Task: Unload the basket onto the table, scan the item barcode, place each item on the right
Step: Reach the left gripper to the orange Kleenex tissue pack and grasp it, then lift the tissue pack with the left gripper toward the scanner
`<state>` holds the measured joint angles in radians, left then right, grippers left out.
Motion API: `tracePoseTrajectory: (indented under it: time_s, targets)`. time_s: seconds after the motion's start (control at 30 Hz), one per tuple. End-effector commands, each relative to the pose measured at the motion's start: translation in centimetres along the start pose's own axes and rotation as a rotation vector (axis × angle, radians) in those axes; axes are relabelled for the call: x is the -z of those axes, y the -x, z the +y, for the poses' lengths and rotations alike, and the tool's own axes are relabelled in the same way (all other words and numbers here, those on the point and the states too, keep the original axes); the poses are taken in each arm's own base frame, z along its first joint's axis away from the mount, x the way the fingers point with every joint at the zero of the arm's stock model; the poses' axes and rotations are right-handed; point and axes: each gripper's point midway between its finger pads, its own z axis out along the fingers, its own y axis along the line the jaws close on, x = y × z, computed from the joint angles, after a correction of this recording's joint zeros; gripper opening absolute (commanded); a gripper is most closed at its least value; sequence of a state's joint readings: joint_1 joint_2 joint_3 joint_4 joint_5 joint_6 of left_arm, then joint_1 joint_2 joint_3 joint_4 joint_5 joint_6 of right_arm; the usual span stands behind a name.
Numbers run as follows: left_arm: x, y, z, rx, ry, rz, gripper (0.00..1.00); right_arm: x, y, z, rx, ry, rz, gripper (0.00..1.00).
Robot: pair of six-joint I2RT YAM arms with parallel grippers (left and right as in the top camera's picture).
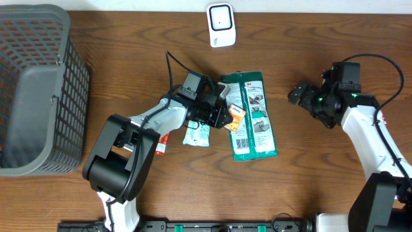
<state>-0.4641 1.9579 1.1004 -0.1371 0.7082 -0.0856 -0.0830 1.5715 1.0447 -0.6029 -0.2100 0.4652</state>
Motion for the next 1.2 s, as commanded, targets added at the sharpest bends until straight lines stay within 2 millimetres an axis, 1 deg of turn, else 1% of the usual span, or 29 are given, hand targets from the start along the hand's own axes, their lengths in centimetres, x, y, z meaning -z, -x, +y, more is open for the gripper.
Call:
tracePoseTrajectory:
  time_s: [0.0,0.07,0.17,0.2,0.23,0.27,0.33,0.4,0.47,0.53,0.63,0.73,0.8,0.83,0.87,0.93,1.0,1.07,1.13,1.17]
  targets:
    - [-0.1,0.0,-0.6,0.006,-0.032,0.015,0.33,0.4,0.3,0.0,0.007,0.007,-0.012,0.99]
    - [-0.1,-0.1,-0.6,0.01,-0.032,0.018,0.26,0.4,0.3,0.0,0.007,0.007,-0.012,0.99]
    - [-0.1,-0.1,-0.6,0.009,-0.032,0.017,0.24,0.4,0.3,0.0,0.007,0.007,-0.012,0.99]
    - [-0.1,-0.1,-0.6,0.009,-0.032,0.017,0.27,0.4,0.3,0.0,0.007,0.008,-0.012,0.99]
    - [-0.1,-0.1,-0.6,0.009,-0.031,0.017,0.44,0.4,0.3,0.0,0.007,0.007,-0.012,0.99]
    - [-0.1,-0.1,-0.6,0.008,-0.032,0.017,0.46,0.4,0.3,0.0,0.007,0.008,-0.012,0.99]
    - [-0.2,0.0,-0.7,0.001,-0.033,0.013,0.46,0.4,0.3,0.0,0.007,0.008,-0.012,0.99]
    - [-0.4,0.6,-0.6,-0.017,-0.033,-0.009,0.46,0.4,0.3,0.0,0.007,0.007,-0.012,0.99]
    - [-0.4,0.8,0.2,-0.019,0.015,-0.02,0.46,0.4,0.3,0.0,0.007,0.007,-0.012,0.99]
    - [-0.5,0.8,0.6,-0.017,0.033,-0.02,0.44,0.4,0.3,0.0,0.007,0.007,-0.012,0.99]
    - [-0.9,0.4,0.8,-0.011,0.033,-0.009,0.4,0.4,0.3,0.0,0.007,0.007,-0.012,0.99]
    - [-1.6,-0.3,0.8,-0.009,0.03,0.015,0.4,0.4,0.3,0.0,0.007,0.007,-0.012,0.99]
    - [-2.3,-0.8,0.4,-0.014,0.022,0.034,0.4,0.4,0.3,0.0,0.007,0.008,-0.012,0.99]
    - [-2.5,-1.0,0.1,-0.019,0.019,0.043,0.36,0.4,0.3,0.0,0.007,0.007,-0.012,0.99]
    - [-2.8,-1.3,-0.4,-0.027,0.013,0.051,0.3,0.4,0.3,0.0,0.007,0.008,-0.012,0.99]
    - [-2.9,-1.5,-1.4,-0.034,-0.031,0.06,0.22,0.4,0.3,0.0,0.007,0.007,-0.012,0.99]
    - [-2.8,-1.4,-1.7,-0.028,-0.048,0.06,0.15,0.4,0.3,0.0,0.007,0.007,-0.012,0.99]
    - [-2.3,-1.0,-1.5,0.017,-0.044,0.046,0.08,0.4,0.3,0.0,0.007,0.007,-0.012,0.99]
    - [-1.5,-0.2,-1.4,0.039,-0.054,0.023,0.07,0.4,0.3,0.0,0.007,0.007,-0.012,0.99]
    - [-0.8,0.4,-1.8,0.035,-0.082,0.004,0.07,0.4,0.3,0.0,0.007,0.008,-0.012,0.99]
